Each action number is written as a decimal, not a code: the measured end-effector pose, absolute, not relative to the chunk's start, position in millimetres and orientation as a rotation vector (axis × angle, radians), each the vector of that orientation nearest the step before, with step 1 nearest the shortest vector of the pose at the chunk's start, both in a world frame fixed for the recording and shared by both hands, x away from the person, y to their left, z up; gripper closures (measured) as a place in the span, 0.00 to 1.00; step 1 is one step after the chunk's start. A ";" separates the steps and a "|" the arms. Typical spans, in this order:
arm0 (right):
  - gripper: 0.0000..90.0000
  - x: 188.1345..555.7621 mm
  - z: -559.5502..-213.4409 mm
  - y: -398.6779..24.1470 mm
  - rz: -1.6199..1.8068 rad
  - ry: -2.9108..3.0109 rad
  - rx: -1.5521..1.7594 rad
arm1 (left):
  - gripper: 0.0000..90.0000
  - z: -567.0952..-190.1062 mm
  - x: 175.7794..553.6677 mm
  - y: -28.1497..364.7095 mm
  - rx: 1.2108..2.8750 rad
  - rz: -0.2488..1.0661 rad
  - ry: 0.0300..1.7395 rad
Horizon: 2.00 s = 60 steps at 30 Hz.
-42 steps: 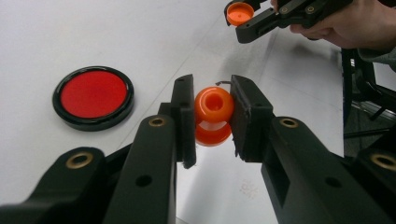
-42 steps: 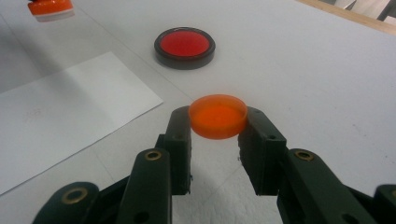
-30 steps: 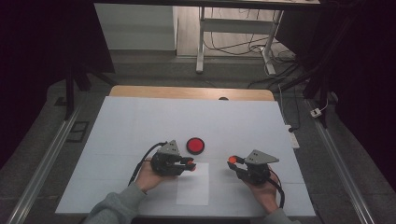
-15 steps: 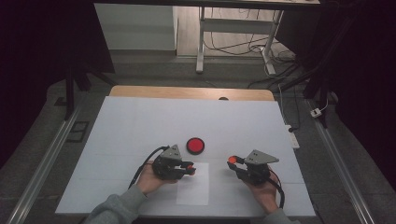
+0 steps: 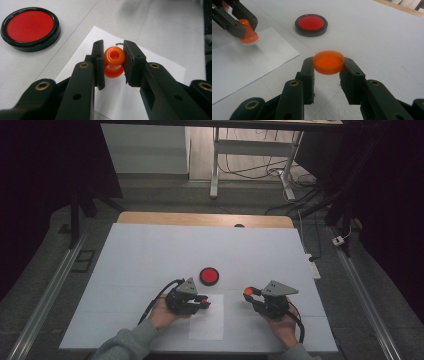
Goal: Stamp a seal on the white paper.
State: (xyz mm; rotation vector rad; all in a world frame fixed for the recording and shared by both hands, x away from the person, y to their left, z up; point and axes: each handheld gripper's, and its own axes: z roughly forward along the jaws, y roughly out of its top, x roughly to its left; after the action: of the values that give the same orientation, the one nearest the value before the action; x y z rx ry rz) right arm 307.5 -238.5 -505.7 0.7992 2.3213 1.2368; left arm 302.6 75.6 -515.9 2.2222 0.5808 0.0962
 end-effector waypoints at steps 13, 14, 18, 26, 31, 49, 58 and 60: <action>0.72 307.4 -505.8 -238.3 1.228 2.325 0.798 | 0.80 -521.5 302.2 72.2 2.252 0.126 0.578; 0.72 307.4 -505.8 -238.3 1.228 2.325 0.797 | 0.80 -521.8 302.2 72.0 2.253 0.126 0.578; 0.72 307.4 -505.7 -238.5 1.230 2.323 0.799 | 0.80 -522.8 302.0 71.2 2.257 0.129 0.579; 0.72 307.4 -505.7 -238.4 1.229 2.324 0.799 | 0.80 -524.6 301.4 69.3 2.275 0.142 0.572; 0.72 307.4 -505.8 -238.3 1.229 2.325 0.797 | 0.80 -526.0 300.1 67.4 2.287 0.152 0.564; 0.72 307.0 -505.8 -238.0 1.234 2.327 0.793 | 0.81 -526.4 295.7 64.6 2.316 0.200 0.552; 0.72 307.2 -506.6 -237.0 1.238 2.324 0.790 | 0.81 -527.6 293.8 64.5 2.307 0.213 0.558; 0.72 307.3 -506.5 -237.4 1.236 2.326 0.790 | 0.81 -527.8 293.4 64.8 2.306 0.215 0.557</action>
State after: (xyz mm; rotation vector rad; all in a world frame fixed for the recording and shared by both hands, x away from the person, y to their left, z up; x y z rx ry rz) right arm 307.3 -237.4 -506.5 0.7905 2.3258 1.2363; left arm 293.4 64.8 -527.8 2.3059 0.5573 0.2146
